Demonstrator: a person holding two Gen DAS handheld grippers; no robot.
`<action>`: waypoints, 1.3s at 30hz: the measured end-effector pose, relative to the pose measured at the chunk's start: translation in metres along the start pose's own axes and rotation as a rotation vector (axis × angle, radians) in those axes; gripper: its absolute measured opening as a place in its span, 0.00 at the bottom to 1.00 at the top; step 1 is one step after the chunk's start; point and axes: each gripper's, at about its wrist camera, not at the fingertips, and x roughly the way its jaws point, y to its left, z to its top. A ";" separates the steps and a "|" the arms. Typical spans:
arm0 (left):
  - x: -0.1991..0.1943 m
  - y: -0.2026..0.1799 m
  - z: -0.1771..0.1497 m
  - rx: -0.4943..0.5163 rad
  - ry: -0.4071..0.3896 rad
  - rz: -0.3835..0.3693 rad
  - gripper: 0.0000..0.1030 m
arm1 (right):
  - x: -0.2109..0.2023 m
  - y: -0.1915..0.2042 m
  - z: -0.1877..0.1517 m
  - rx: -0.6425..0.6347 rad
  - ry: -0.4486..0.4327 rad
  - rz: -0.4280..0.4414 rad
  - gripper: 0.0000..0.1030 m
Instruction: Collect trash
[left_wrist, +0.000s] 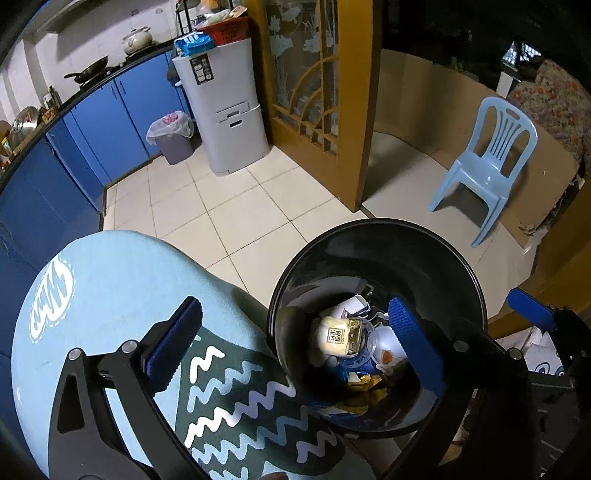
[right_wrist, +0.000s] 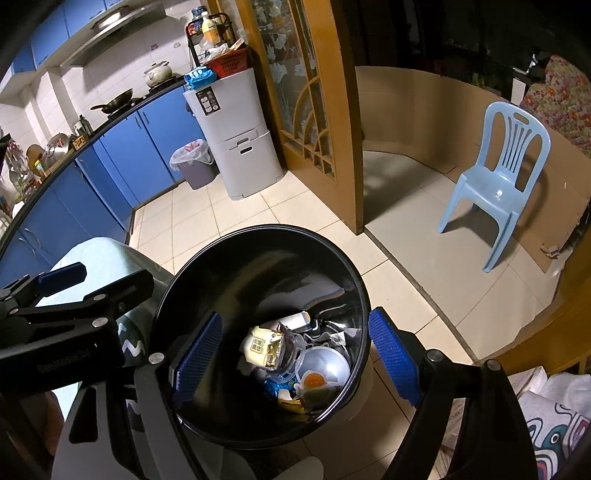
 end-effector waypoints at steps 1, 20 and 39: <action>0.000 0.001 0.000 -0.001 0.003 -0.006 0.97 | 0.000 0.000 0.000 0.000 0.000 0.000 0.77; -0.005 -0.002 -0.001 -0.004 -0.008 -0.009 0.97 | -0.001 0.000 0.001 0.004 0.000 0.003 0.77; -0.005 -0.004 -0.001 0.004 -0.008 -0.021 0.97 | -0.001 0.000 0.000 0.008 0.001 0.004 0.77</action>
